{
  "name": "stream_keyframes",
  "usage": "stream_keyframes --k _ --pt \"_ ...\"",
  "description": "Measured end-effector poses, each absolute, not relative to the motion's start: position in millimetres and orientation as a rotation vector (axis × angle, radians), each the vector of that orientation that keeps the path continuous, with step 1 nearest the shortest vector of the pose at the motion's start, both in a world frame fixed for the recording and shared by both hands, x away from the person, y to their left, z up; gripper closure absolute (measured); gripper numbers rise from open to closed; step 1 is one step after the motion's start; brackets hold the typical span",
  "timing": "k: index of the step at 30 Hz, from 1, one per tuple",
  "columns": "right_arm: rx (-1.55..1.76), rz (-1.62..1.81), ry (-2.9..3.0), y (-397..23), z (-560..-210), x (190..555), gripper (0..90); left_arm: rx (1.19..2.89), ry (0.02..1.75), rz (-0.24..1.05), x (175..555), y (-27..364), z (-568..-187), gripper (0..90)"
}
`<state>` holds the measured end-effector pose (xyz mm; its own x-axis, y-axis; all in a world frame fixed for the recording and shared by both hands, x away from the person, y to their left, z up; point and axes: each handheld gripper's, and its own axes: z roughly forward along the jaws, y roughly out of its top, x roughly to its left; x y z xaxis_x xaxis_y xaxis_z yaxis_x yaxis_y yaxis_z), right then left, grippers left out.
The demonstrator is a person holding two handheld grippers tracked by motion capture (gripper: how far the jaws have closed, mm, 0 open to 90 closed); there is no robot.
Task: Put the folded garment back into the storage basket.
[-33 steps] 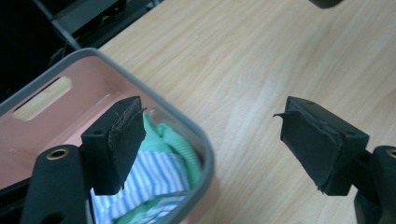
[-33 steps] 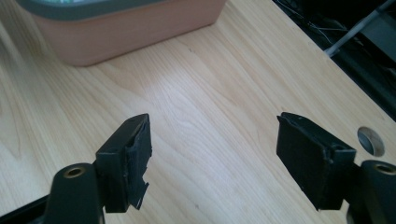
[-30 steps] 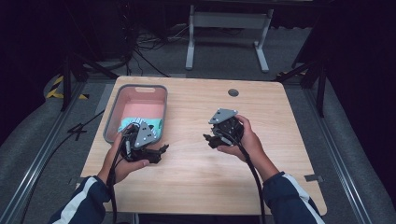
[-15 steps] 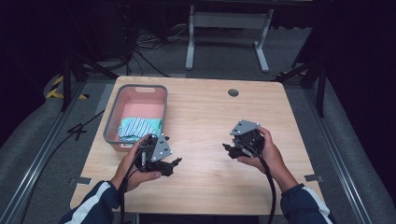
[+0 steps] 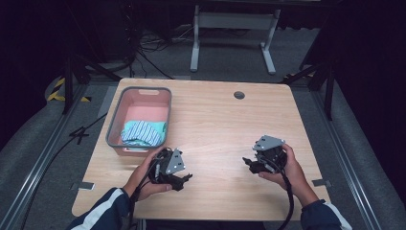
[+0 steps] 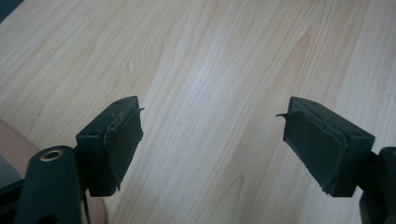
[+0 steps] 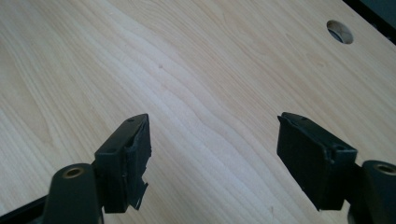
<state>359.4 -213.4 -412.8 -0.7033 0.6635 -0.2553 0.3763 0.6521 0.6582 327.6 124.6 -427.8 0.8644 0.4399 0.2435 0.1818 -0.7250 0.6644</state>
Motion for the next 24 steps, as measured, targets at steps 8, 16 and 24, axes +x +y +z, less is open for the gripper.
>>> stream_keyframes --k 8,16,24 --pt "0.838 0.793 2.400 -236 -433 348 27.3 2.396 0.439 0.458 330 126 -445 19.0" --pt "0.897 0.828 2.398 -259 -452 339 27.2 2.428 0.426 0.414 334 127 -458 18.1" --pt "0.997 0.929 2.356 -285 -474 326 26.1 2.416 0.441 0.317 336 129 -473 17.3"
